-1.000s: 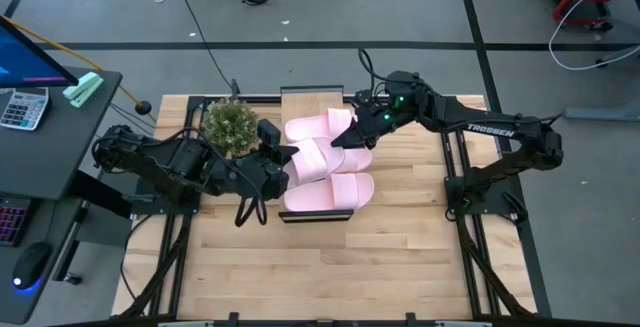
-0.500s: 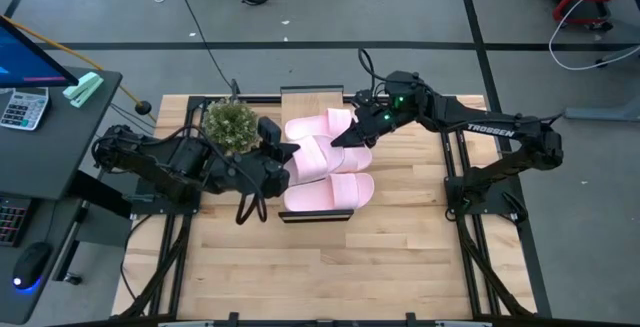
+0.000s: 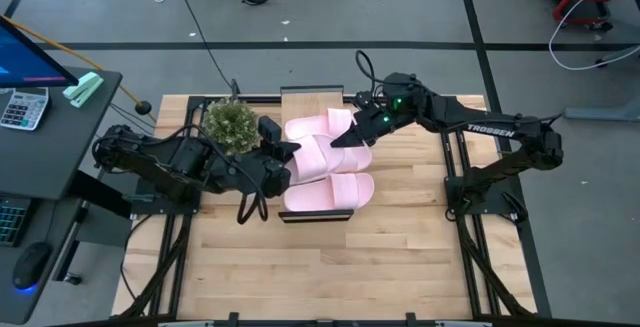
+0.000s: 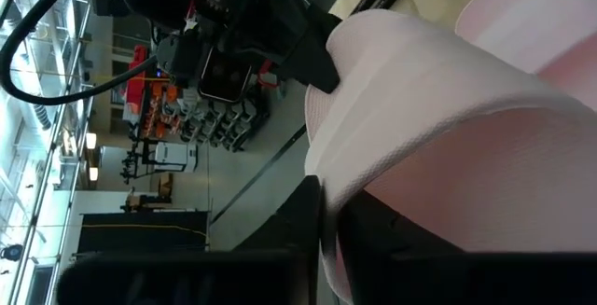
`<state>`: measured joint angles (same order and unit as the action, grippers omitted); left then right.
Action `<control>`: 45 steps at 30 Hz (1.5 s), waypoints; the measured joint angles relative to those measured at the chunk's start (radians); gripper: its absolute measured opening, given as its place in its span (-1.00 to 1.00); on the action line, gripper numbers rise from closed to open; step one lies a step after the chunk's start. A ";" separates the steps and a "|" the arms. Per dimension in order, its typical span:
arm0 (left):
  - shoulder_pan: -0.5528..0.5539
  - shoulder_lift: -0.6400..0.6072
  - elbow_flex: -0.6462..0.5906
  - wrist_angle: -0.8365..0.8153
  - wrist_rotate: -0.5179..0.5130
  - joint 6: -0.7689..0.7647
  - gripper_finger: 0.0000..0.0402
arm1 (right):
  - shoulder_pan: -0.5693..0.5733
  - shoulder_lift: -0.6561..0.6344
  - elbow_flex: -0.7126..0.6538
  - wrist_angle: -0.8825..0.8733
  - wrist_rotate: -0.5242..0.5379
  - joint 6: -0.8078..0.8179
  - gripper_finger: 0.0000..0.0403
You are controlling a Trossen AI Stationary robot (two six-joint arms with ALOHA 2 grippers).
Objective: Pick and place slides into the shelf
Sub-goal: Put the pink slide on the shelf
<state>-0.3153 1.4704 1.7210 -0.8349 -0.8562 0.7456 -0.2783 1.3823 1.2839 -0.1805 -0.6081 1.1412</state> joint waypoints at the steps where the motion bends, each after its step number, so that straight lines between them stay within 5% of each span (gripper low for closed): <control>1: 0.000 0.000 0.000 0.000 0.000 0.000 -0.76 | 0.000 0.000 0.000 -0.002 0.003 -0.002 -0.82; 9: 0.000 0.000 0.000 0.003 -0.009 0.007 -0.55 | 0.000 0.000 0.000 -0.005 0.034 -0.025 -0.83; 16: 0.000 0.001 0.000 -0.030 -0.141 0.011 -0.42 | -0.008 0.000 0.000 -0.004 0.059 -0.051 -0.84; 27: -0.003 -0.034 -0.001 -0.091 -0.167 -0.005 -0.19 | -0.035 0.000 0.000 -0.017 0.077 -0.078 -0.84; 32: -0.003 -0.073 0.000 -0.164 -0.259 -0.042 -0.09 | -0.035 0.000 0.000 -0.021 0.107 -0.105 -0.84; 45: -0.003 -0.182 0.000 -0.187 -0.367 -0.136 -0.07 | -0.105 -0.002 0.000 -0.012 0.166 -0.158 -0.84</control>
<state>-0.3180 1.2880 1.7214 -1.0221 -1.2233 0.6098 -0.3829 1.3804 1.2842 -0.1925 -0.4423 0.9832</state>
